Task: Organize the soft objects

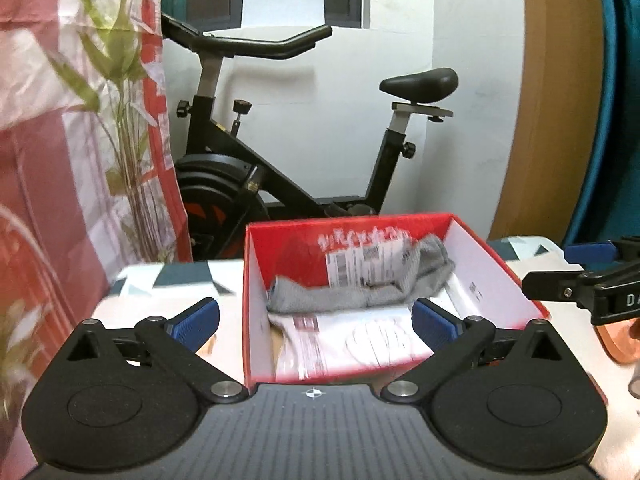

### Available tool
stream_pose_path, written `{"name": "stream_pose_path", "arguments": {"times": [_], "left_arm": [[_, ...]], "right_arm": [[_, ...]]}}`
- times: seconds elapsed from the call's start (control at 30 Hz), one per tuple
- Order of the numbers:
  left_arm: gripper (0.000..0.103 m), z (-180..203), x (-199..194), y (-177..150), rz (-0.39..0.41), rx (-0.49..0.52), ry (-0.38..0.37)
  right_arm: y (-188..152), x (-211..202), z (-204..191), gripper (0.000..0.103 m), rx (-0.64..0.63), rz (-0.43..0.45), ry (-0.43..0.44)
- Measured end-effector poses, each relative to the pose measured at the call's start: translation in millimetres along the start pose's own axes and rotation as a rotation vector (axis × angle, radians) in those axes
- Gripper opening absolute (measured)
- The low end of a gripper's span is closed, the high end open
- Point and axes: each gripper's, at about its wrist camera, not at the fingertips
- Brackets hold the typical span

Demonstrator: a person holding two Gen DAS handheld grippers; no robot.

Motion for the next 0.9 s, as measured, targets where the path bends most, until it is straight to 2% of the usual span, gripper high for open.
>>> {"name": "stream_pose_path", "arguments": {"times": [0.07,0.17,0.33,0.5,0.6,0.67,0.8,0.9], "left_arm": [[0.103,2,-5,-16,-0.018,-0.022,-0.029],[0.103,6,-11,-44,-0.046,-0.063,-0.061],[0.103,9,-17,-85,-0.083,-0.137,-0.069],[0.103,14,-17,-108,-0.092,-0.188,-0.067],[0.103,20,-17,-117,-0.094,-0.178,-0.065],[0.102,22,-16,-117,-0.097,-0.176,-0.064],[0.102,23,-17,-118,-0.082,-0.183,-0.065],[0.102,27,-19,-120,-0.056,-0.175,-0.054]], "right_arm": [[-16,-8,0,0.103,-0.006,0.011,0.0],[-41,-13,5,0.103,0.021,-0.024,0.016],[-85,-19,13,0.102,0.074,-0.043,0.016],[-124,-21,13,0.1,0.088,-0.055,0.006],[-145,-20,14,0.092,0.081,-0.061,0.006],[-155,-18,13,0.082,0.07,-0.077,0.011],[-162,-12,15,0.076,0.098,-0.088,0.058],[-162,-7,20,0.066,0.116,-0.086,0.066]]}}
Point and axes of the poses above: each gripper's, at about its wrist camera, not at the fingertips, and x roughly the way its jaws point, z to its right, y to its top, and after that the axes turned 12 degrees about x, right-handed
